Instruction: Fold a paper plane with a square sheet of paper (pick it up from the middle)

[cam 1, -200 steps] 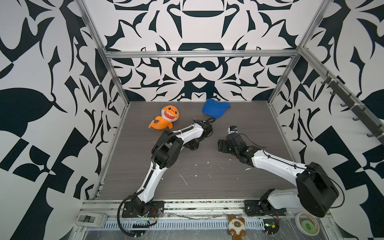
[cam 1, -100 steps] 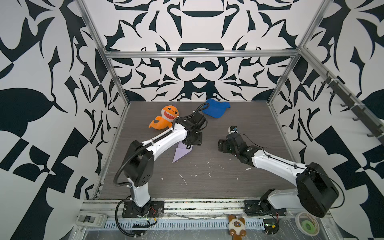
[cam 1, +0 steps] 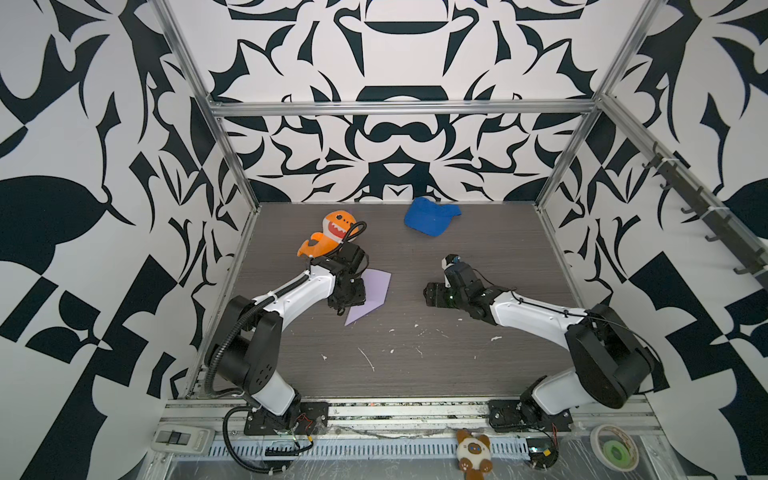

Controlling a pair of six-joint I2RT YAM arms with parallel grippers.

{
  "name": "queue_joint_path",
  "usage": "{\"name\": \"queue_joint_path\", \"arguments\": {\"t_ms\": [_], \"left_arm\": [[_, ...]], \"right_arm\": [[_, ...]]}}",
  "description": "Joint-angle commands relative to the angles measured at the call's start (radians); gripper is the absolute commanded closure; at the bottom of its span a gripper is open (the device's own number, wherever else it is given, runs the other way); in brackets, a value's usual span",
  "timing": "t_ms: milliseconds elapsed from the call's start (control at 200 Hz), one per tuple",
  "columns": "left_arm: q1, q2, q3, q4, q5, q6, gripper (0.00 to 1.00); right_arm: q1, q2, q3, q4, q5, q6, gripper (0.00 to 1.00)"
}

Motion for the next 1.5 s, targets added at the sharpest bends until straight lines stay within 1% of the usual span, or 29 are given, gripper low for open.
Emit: {"name": "queue_joint_path", "arguments": {"t_ms": [0, 165, 330, 570, 880, 1000, 1080, 1310, 1360, 1395, 1495], "left_arm": [[0.015, 0.039, -0.01, 0.023, -0.07, -0.017, 0.64], [0.032, 0.09, -0.011, 0.051, -0.063, -0.029, 0.74], [0.045, 0.121, -0.014, 0.074, -0.04, -0.041, 0.78], [0.046, 0.153, -0.012, 0.08, -0.007, -0.041, 0.8], [0.046, 0.172, -0.016, 0.083, -0.007, -0.04, 0.81], [0.046, 0.172, -0.015, 0.084, -0.007, -0.037, 0.81], [0.046, 0.173, -0.015, 0.084, -0.007, -0.037, 0.81], [0.046, 0.169, -0.005, 0.078, -0.01, -0.036, 0.81], [0.046, 0.164, -0.001, 0.077, -0.012, -0.035, 0.81], [0.045, 0.16, 0.003, 0.074, -0.011, -0.034, 0.8], [0.046, 0.136, 0.008, 0.071, -0.013, -0.032, 0.8]], "right_arm": [[0.011, 0.014, 0.045, 0.077, -0.109, 0.027, 0.17], [0.027, 0.07, 0.061, 0.146, -0.242, 0.064, 0.17], [0.049, 0.152, 0.091, 0.235, -0.388, 0.128, 0.18], [0.1, 0.271, 0.168, 0.295, -0.478, 0.203, 0.22], [0.12, 0.406, 0.223, 0.417, -0.537, 0.364, 0.3], [0.122, 0.443, 0.243, 0.454, -0.567, 0.393, 0.38], [0.124, 0.46, 0.256, 0.465, -0.577, 0.407, 0.46], [0.125, 0.498, 0.282, 0.511, -0.572, 0.465, 0.65], [0.125, 0.505, 0.283, 0.528, -0.571, 0.484, 0.71], [0.125, 0.509, 0.286, 0.541, -0.569, 0.499, 0.78], [0.123, 0.508, 0.277, 0.579, -0.56, 0.528, 0.9]]}}
